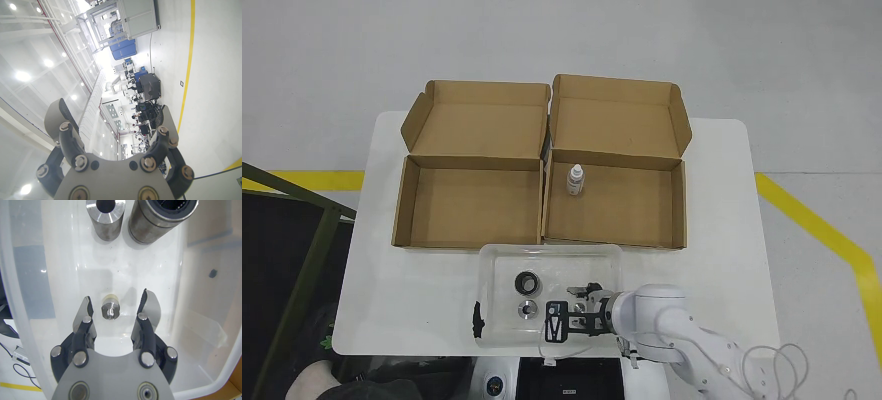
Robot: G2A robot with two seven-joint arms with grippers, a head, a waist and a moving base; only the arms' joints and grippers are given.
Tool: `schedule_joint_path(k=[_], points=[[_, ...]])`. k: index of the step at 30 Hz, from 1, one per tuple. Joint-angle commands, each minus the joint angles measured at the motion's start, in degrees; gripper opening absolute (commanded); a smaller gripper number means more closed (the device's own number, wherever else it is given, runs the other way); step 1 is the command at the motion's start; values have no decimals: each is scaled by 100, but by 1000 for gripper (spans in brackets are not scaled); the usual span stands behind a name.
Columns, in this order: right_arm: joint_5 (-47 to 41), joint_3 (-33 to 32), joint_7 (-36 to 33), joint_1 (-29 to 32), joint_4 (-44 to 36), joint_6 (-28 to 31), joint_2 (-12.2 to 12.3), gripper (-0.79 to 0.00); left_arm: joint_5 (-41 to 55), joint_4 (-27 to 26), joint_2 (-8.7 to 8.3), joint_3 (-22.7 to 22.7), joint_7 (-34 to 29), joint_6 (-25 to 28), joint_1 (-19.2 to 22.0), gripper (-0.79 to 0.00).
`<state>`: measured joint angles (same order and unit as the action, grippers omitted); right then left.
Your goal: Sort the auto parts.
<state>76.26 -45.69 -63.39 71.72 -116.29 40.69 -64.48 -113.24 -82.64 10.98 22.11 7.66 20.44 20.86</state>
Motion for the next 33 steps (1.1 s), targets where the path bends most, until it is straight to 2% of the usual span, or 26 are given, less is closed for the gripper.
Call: schedule_joint_path(k=[1,3,6,8,9,10,20,33], points=[[-9,11,-31,-4,2,-12,4,-406,0,0,0,0,0,0,0,0],[-13,30,-46,-9,9,-26,11,-456,0,0,0,0,0,0,0,0],[-27,45,-66,-24,9,-47,21,-570,0,0,0,0,0,0,0,0],[-52,49,-78,-31,9,-59,27,-696,0,0,0,0,0,0,0,0],[-60,54,-80,-35,9,-60,31,-720,0,0,0,0,0,0,0,0],[-52,65,-77,-44,11,-57,36,-785,0,0,0,0,0,0,0,0],[-82,95,144,-147,-243,81,73,-785,0,0,0,0,0,0,0,0],[314,-119,1244,-223,-719,301,136,-785,0,0,0,0,0,0,0,0]])
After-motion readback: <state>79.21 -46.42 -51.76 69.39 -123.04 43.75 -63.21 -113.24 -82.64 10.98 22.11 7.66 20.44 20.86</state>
